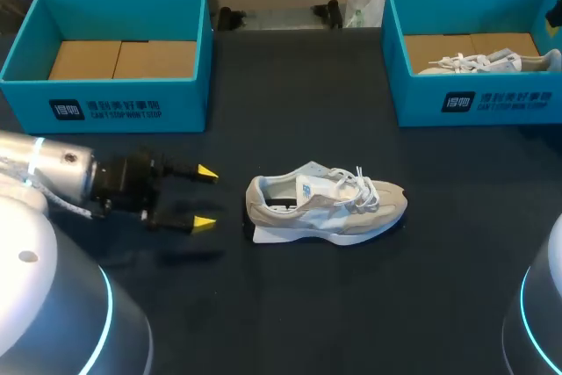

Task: Take the shoe out of the shoebox, open the shoe tongue, remove and reinsert the insole, then place the shoe into the shoebox

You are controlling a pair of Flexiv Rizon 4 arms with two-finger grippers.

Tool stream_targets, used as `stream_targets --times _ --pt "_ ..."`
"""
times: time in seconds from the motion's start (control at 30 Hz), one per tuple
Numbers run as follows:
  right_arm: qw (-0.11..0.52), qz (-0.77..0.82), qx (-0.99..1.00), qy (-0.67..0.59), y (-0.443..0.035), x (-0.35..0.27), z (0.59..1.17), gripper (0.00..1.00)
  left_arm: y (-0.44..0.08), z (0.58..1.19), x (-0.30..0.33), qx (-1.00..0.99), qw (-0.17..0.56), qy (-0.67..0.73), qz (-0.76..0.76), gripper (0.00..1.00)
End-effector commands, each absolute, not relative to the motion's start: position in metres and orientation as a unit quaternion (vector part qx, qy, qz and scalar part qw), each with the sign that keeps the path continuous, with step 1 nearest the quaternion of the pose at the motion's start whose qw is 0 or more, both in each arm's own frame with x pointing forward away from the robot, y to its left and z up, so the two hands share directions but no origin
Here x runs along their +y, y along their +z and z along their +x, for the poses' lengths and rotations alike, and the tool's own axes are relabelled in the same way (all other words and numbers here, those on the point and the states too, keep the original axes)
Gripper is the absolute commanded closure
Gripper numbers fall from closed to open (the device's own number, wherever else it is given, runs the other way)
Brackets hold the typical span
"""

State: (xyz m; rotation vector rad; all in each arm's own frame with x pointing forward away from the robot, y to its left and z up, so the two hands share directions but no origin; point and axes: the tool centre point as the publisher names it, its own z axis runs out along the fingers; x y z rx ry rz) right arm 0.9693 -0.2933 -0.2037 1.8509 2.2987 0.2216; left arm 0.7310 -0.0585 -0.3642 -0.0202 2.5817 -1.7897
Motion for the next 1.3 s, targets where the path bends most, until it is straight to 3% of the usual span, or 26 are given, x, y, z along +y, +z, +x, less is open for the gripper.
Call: stream_targets --times 0.03,0.73,1.3 --pt "0.09 0.623 0.774 0.074 -0.204 -0.294 0.97 0.0 -0.383 0.74 -0.081 0.822 -0.015 -0.569 -0.013 0.0" --pt "0.09 0.623 0.774 0.074 -0.204 -0.294 0.97 0.0 -0.408 0.739 -0.142 0.826 -0.009 -0.564 -0.013 0.0" --pt "0.09 0.623 0.774 0.074 -0.204 -0.294 0.97 0.0 -0.43 0.749 -0.157 0.837 -0.014 -0.546 -0.014 0.0"
